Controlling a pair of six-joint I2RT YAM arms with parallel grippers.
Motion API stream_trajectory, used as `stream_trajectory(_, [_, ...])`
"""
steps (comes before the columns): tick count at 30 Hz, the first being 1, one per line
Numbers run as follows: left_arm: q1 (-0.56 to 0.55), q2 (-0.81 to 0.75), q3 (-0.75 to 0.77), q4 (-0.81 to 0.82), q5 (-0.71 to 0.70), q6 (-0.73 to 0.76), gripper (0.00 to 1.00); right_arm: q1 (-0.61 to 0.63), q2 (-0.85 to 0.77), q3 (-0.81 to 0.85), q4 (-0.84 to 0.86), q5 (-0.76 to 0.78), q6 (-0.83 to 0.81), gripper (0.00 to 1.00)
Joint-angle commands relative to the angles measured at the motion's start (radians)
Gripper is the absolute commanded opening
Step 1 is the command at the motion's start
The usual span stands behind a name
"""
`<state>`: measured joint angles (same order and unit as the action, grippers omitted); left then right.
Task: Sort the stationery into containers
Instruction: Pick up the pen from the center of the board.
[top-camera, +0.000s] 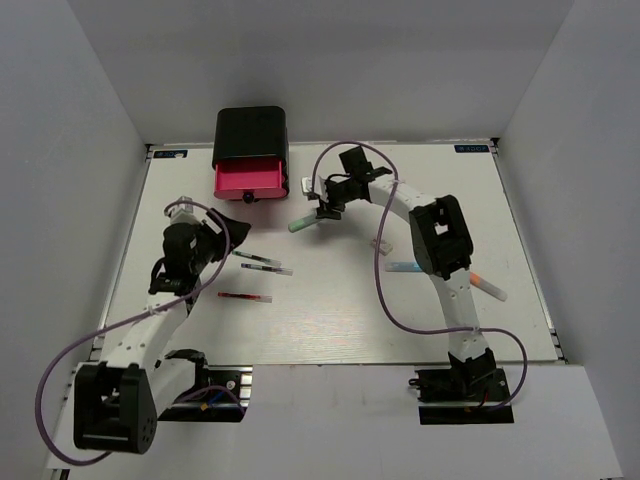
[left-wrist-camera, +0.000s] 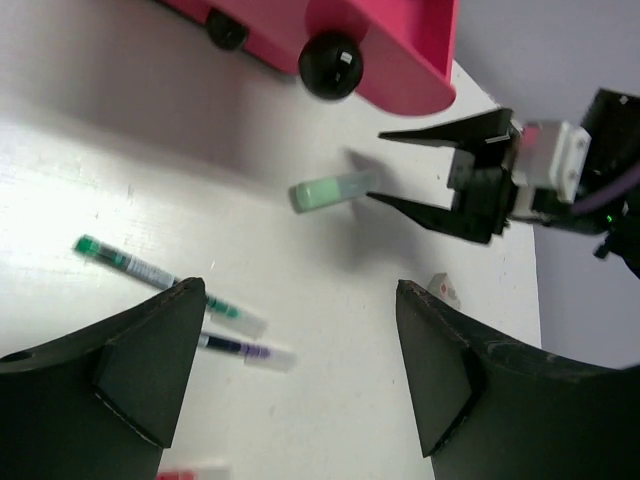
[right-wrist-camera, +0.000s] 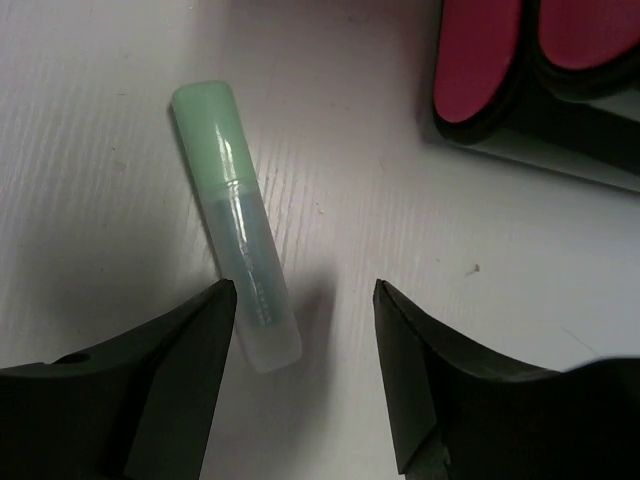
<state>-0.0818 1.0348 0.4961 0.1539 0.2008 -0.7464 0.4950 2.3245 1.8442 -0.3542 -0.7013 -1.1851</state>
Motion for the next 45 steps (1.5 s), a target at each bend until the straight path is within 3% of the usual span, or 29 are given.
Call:
stream_trajectory(1, [0.002,-0.122,-0.053,-0.109,-0.027,-0.022,0.87,0.022,0.059,0.087,-0.090,0.006,-0.024,0.63])
stream_trajectory(10, [0.002,-0.344,-0.126,-0.284,-0.061,-0.064,0.88,0.034,0.171,0.233,-0.360,0.017,-0.165,0.52])
stream_trajectory(14, [0.002,-0.371,-0.126,-0.317,-0.061,-0.064,0.88,0.034,0.180,0.231,-0.494,0.031,-0.266,0.30])
stream_trajectory(20, [-0.007,-0.392,-0.166,-0.298,-0.061,-0.084,0.88,0.037,0.104,0.138,-0.681,0.026,-0.380,0.09])
stream_trajectory(23, [-0.007,-0.392,-0.176,-0.289,-0.061,-0.093,0.88,0.036,-0.015,0.018,-0.608,-0.007,-0.322,0.00])
stream_trajectory(27, [-0.007,-0.392,-0.209,-0.246,-0.061,-0.113,0.88,0.036,-0.189,-0.107,-0.377,-0.087,-0.110,0.00])
stream_trajectory(33, [-0.007,-0.369,-0.228,-0.169,-0.052,-0.133,0.88,0.056,-0.364,-0.140,-0.104,-0.138,0.144,0.00])
stream_trajectory(39, [0.004,-0.179,-0.196,0.002,-0.083,-0.142,0.88,0.094,-0.407,-0.112,0.159,-0.096,0.349,0.00])
stream_trajectory(42, [0.004,-0.043,-0.163,0.084,-0.083,-0.151,0.88,0.123,-0.360,-0.043,0.240,-0.060,0.416,0.00])
stream_trajectory(45, [0.004,0.048,-0.130,0.147,-0.072,-0.160,0.88,0.161,-0.305,-0.037,0.427,-0.011,0.456,0.00])
